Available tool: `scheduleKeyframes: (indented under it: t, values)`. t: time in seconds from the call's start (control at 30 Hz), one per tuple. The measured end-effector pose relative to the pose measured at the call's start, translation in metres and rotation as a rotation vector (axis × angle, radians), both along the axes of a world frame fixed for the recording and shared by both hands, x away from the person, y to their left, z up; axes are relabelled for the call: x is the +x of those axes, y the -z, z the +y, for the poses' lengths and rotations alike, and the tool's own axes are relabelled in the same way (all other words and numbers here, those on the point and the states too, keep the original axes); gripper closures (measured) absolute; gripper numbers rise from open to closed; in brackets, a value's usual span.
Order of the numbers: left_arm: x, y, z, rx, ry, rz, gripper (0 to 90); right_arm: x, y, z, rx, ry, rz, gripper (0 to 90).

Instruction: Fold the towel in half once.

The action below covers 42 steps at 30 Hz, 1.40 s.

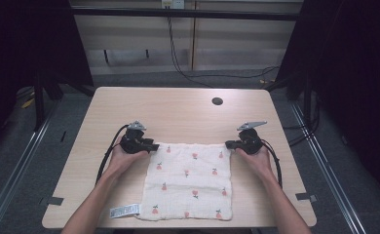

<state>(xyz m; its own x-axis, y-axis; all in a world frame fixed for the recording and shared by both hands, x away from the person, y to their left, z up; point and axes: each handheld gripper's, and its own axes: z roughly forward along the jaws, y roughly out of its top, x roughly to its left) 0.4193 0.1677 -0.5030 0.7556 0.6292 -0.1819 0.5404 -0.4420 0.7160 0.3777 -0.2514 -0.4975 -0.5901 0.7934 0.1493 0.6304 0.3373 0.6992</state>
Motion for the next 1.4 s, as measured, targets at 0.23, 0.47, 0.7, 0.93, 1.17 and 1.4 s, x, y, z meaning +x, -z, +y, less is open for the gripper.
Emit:
scheduleKeyframes:
  t: [0.23, 0.47, 0.7, 0.93, 1.17, 1.4]
  values:
    - [-0.001, 0.003, -0.008, -0.003, 0.019, -0.011, 54.7, -0.002, 0.0, 0.001, 0.029, -0.005, 0.002, 87.3]
    - [-0.003, 0.002, -0.01, 0.017, 0.025, -0.015, 79.4, -0.005, -0.002, 0.004, 0.054, -0.013, -0.004, 87.0]
    - [-0.003, -0.006, -0.005, -0.071, 0.052, 0.02, 87.5, -0.01, -0.006, 0.006, 0.075, -0.019, -0.005, 87.7]
    - [-0.014, -0.021, 0.005, -0.118, 0.063, -0.002, 87.6, -0.005, -0.011, -0.002, 0.146, 0.005, -0.024, 88.2]
    - [-0.016, -0.028, 0.01, -0.139, 0.054, -0.024, 87.3, -0.009, -0.026, -0.005, 0.214, -0.002, -0.08, 88.2]
    - [-0.017, -0.039, 0.012, -0.165, 0.061, -0.049, 87.6, -0.009, -0.038, -0.004, 0.238, -0.017, -0.112, 88.3]
